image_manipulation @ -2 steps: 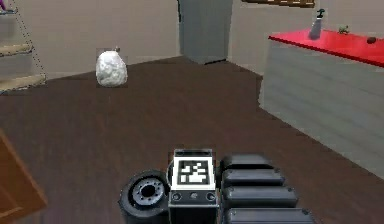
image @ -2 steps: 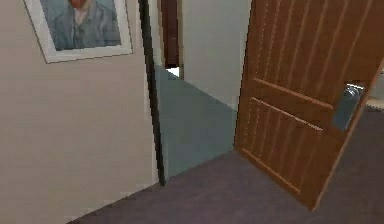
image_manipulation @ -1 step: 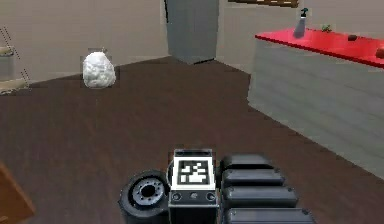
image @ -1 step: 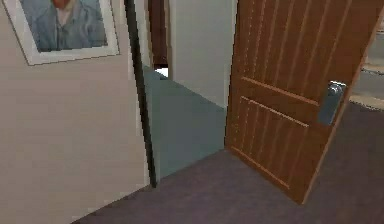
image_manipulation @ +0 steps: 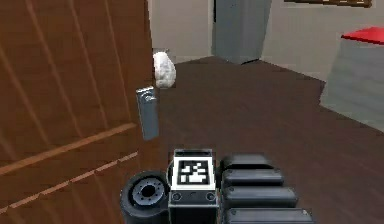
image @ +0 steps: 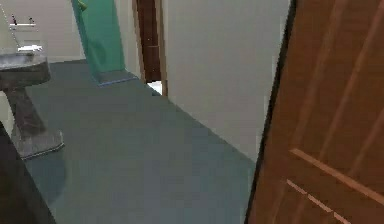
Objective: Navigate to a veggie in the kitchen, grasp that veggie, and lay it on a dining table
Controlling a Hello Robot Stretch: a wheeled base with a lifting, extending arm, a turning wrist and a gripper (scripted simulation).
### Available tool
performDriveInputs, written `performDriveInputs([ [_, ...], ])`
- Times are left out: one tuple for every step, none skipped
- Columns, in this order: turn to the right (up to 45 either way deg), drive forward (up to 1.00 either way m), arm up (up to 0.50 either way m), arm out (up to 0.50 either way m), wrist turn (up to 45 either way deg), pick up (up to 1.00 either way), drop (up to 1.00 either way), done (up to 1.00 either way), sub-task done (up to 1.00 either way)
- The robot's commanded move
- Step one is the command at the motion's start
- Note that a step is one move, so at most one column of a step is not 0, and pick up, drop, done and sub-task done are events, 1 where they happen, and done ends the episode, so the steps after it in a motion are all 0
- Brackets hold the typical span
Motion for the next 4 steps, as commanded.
performDriveInputs([
  [0.0, 0.05, 0.0, 0.0, 0.0, 0.0, 0.0, 0.0, 0.0],
  [-15.0, 0.0, 0.0, 0.0, 0.0, 0.0, 0.0, 0.0, 0.0],
  [0.0, 1.0, 0.0, 0.0, 0.0, 0.0, 0.0, 0.0, 0.0],
  [-3.0, 0.0, 0.0, 0.0, 0.0, 0.0, 0.0, 0.0, 0.0],
])
